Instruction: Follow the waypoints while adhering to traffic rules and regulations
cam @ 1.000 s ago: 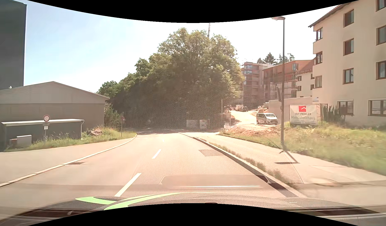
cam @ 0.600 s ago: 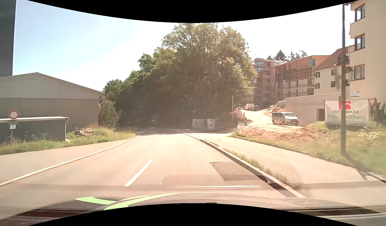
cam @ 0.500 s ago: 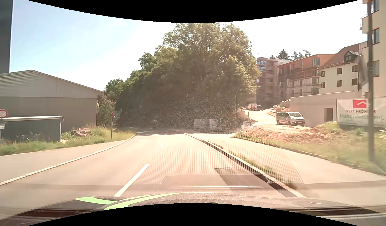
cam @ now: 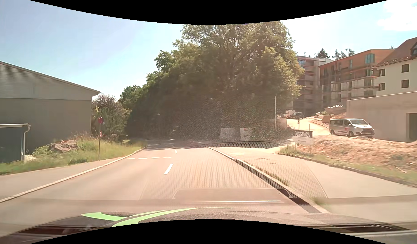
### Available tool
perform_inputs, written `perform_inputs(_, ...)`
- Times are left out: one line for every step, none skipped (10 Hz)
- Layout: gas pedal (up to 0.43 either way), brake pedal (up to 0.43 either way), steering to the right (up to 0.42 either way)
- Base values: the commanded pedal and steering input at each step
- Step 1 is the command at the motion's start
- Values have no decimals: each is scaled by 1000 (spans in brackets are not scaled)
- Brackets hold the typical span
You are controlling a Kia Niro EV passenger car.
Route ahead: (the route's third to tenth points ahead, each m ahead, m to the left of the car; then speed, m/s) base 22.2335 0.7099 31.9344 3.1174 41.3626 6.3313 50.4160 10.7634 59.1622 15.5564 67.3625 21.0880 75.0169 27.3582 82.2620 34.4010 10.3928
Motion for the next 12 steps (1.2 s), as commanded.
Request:
perform_inputs(0, 0, -40)
perform_inputs(0, 0, -40)
perform_inputs(0, 0, -39)
perform_inputs(0, 0, -39)
perform_inputs(0, 0, -39)
perform_inputs(0, 0, -39)
perform_inputs(0, 0, -39)
perform_inputs(0, 6, -39)
perform_inputs(0, 6, -39)
perform_inputs(0, 6, -39)
perform_inputs(0, 6, -39)
perform_inputs(0, 6, -40)
